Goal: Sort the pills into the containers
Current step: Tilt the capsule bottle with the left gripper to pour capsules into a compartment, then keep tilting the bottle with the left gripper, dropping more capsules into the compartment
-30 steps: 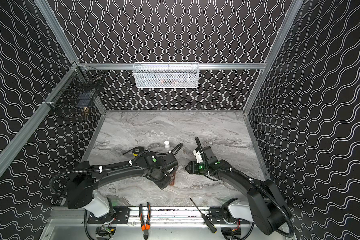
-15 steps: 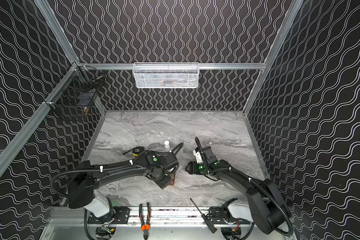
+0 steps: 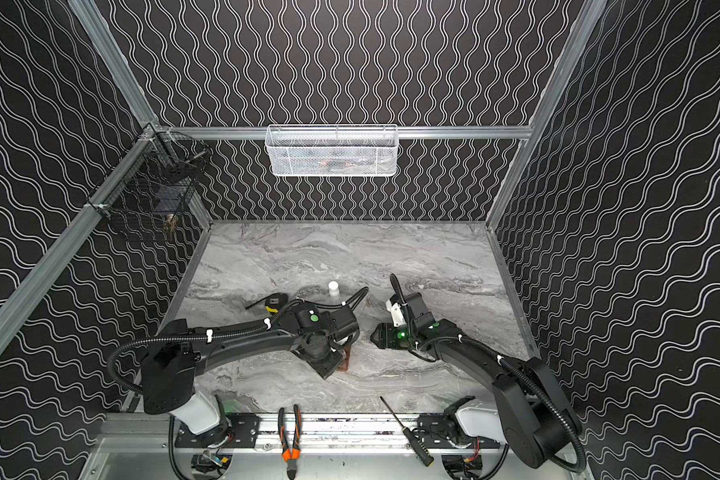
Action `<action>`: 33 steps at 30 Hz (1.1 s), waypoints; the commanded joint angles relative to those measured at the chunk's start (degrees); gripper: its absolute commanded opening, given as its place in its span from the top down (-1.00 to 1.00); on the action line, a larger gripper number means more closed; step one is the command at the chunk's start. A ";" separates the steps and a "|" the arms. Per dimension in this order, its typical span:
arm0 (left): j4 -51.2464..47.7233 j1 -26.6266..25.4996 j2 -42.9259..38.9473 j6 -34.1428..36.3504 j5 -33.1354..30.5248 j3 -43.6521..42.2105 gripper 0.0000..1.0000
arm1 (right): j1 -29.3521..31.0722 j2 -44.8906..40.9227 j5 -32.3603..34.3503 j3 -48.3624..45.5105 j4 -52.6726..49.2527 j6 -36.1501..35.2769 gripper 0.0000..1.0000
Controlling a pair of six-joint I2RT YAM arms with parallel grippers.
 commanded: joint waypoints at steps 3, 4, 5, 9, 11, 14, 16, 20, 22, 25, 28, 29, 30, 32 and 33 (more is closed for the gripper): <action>0.30 0.04 -0.67 -0.19 -0.55 -0.67 1.00 | 0.03 0.15 -0.53 -0.12 1.28 -0.28 -0.35; 0.46 0.04 -0.76 -0.29 -0.61 -0.79 1.00 | 0.03 0.21 -0.58 -0.12 1.13 -0.27 -0.35; 0.48 0.04 -0.88 -0.30 -0.72 -0.60 1.00 | 0.03 0.18 -0.58 -0.04 0.96 -0.37 -0.35; -0.56 -0.02 -1.02 -0.03 -1.63 0.57 1.00 | 0.03 0.24 -0.49 0.05 0.76 -0.48 -0.35; -0.60 -0.05 -1.40 -0.04 -1.88 1.15 1.00 | 0.06 0.18 -0.53 -0.08 1.02 -0.31 -0.35; -0.84 -0.02 -0.62 0.12 -1.58 1.01 1.00 | 0.03 0.38 -0.92 -0.17 1.44 -0.12 -0.35; -0.80 0.00 0.10 0.07 -0.97 0.31 1.00 | 0.02 0.42 -1.06 -0.28 1.48 0.04 -0.35; -0.90 -0.02 0.43 0.20 -0.91 0.20 1.00 | 0.01 0.11 -0.66 -0.21 1.02 -0.30 -0.35; -1.39 -0.02 0.84 0.39 -1.37 0.63 1.00 | -0.02 0.17 -0.70 -0.30 1.11 -0.35 -0.35; -1.37 -0.04 0.37 0.29 -1.79 1.37 1.00 | -0.05 0.16 -0.71 -0.39 1.20 -0.38 -0.35; -2.13 -0.05 0.24 0.53 -2.36 2.36 1.00 | -0.06 0.17 -0.71 -0.43 1.28 -0.22 -0.35; -2.24 -0.05 0.32 0.66 -2.27 2.30 1.00 | -0.06 0.26 -0.79 -0.48 1.42 -0.23 -0.36; -2.18 -0.05 0.34 0.62 -2.19 2.13 1.00 | -0.06 0.32 -0.87 -0.48 1.46 -0.20 -0.36; -1.52 -0.05 0.19 0.48 -1.77 1.28 1.00 | -0.06 0.52 -1.05 -0.48 1.55 -0.22 -0.36; -1.18 -0.05 0.09 0.41 -1.70 0.88 1.00 | -0.06 0.52 -1.10 -0.48 1.55 -0.14 -0.35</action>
